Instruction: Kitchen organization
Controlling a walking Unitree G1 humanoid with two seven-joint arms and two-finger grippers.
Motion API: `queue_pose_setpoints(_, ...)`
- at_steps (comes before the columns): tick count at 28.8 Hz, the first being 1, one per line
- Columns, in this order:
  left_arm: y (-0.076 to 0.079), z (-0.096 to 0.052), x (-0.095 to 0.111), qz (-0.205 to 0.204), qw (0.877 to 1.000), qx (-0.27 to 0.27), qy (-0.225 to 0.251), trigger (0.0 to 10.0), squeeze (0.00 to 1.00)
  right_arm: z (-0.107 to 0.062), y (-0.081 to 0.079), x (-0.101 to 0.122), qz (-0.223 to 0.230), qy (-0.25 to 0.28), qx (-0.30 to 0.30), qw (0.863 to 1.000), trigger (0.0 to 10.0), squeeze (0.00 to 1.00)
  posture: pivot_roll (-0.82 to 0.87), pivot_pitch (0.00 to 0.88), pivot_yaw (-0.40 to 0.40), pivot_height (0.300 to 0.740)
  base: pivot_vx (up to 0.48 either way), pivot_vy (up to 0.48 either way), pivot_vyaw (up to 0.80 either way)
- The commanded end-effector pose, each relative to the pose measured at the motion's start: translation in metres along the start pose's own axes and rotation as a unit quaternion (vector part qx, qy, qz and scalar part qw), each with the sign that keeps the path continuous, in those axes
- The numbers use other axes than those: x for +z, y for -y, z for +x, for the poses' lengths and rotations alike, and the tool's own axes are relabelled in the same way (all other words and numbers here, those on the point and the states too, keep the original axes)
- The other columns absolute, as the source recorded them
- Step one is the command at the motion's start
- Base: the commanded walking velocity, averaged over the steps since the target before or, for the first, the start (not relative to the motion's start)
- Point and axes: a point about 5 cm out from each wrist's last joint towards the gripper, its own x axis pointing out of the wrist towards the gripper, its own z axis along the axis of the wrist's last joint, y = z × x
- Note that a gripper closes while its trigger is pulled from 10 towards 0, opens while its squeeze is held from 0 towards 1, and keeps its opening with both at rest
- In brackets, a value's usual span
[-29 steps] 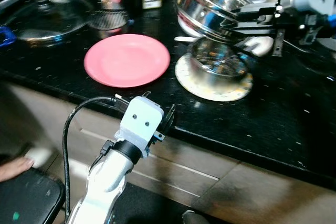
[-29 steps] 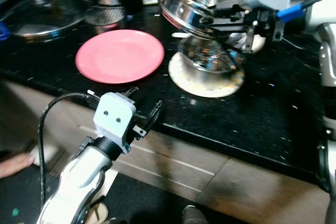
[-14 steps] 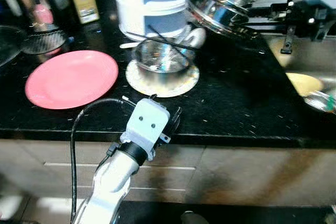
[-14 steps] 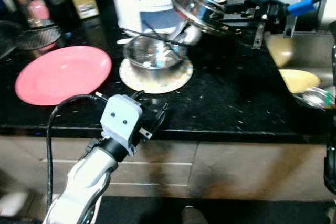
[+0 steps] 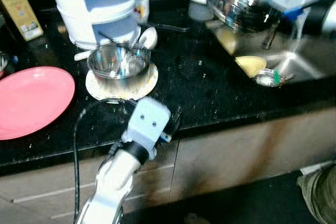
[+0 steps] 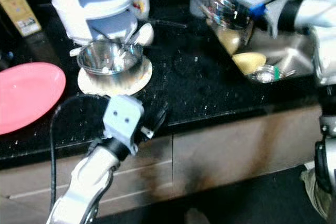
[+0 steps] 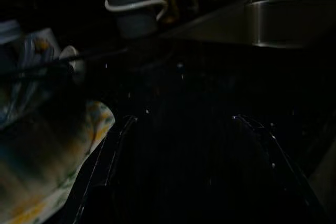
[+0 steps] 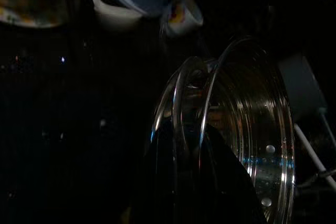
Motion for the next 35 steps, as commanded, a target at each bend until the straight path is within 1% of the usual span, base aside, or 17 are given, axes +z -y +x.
queue_pose_setpoints(1,-0.001,0.000,-0.003,-0.004,1.000,0.007,-0.005,10.0,0.00,0.009,-0.006,0.009,-0.023,0.010,0.003,1.000,10.0,0.00,0.01,0.056,-0.043,0.740,0.000,0.000,0.00)
queue_pose_setpoints(3,-0.001,0.001,-0.003,-0.004,1.000,0.007,-0.005,10.0,0.00,0.012,-0.007,0.009,-0.024,0.009,0.003,1.000,10.0,0.00,0.01,0.056,-0.043,0.740,0.000,0.000,0.00)
queue_pose_setpoints(5,-0.001,0.003,-0.003,-0.006,1.000,0.008,-0.004,10.0,0.00,0.017,-0.010,0.009,-0.016,0.007,-0.004,1.000,10.0,0.00,0.01,0.056,-0.046,0.740,0.000,0.000,0.00)
queue_pose_setpoints(6,-0.004,0.005,-0.003,-0.007,1.000,0.015,-0.003,10.0,0.00,0.022,-0.012,0.007,0.001,0.007,-0.019,1.000,10.0,0.00,0.01,0.055,-0.049,0.740,0.000,0.000,0.00)
queue_pose_setpoints(7,-0.004,0.005,-0.003,-0.007,1.000,0.015,-0.003,10.0,0.00,0.022,-0.012,0.007,0.001,0.007,-0.019,1.000,10.0,0.00,0.01,0.055,-0.049,0.740,0.000,0.000,0.00)
queue_pose_setpoints(8,-0.006,0.006,-0.003,-0.007,1.000,0.023,-0.003,10.0,0.00,0.027,-0.015,0.007,0.012,0.010,-0.027,0.999,10.0,0.00,0.01,0.055,-0.050,0.740,0.000,0.000,0.00)
queue_pose_setpoints(11,-0.011,0.009,-0.003,-0.008,0.999,0.034,-0.004,10.0,0.00,0.036,-0.027,0.007,0.028,0.021,-0.017,0.999,10.0,0.00,0.01,0.054,-0.052,0.740,0.000,-0.084,0.00)
queue_pose_setpoints(12,-0.012,0.011,-0.003,-0.013,0.999,0.036,-0.003,10.0,0.00,0.040,-0.034,0.007,0.033,0.023,-0.007,0.999,10.0,0.00,0.01,0.055,-0.052,0.740,0.000,-0.304,0.00)
queue_pose_setpoints(13,-0.012,0.011,-0.003,-0.013,0.999,0.036,-0.003,10.0,0.00,0.040,-0.034,0.007,0.033,0.023,-0.007,0.999,10.0,0.00,0.01,0.055,-0.052,0.740,0.000,-0.304,0.00)
queue_pose_setpoints(15,-0.014,0.011,-0.002,-0.013,0.999,0.036,-0.002,10.0,0.00,0.042,-0.040,0.007,0.032,0.022,0.002,0.999,10.0,0.00,0.01,0.057,-0.049,0.740,0.000,-0.317,0.00)
queue_pose_setpoints(17,-0.014,0.012,-0.002,-0.012,0.999,0.036,-0.001,10.0,0.00,0.042,-0.042,0.007,0.028,0.018,0.006,0.999,10.0,0.00,0.01,0.057,-0.048,0.740,0.000,-0.339,0.00)
queue_pose_setpoints(35,-0.010,0.013,-0.001,-0.018,0.999,0.030,0.002,10.0,0.00,0.044,-0.040,0.007,0.018,0.002,-0.013,1.000,10.0,0.00,0.01,0.063,-0.050,0.740,0.000,-0.350,0.00)
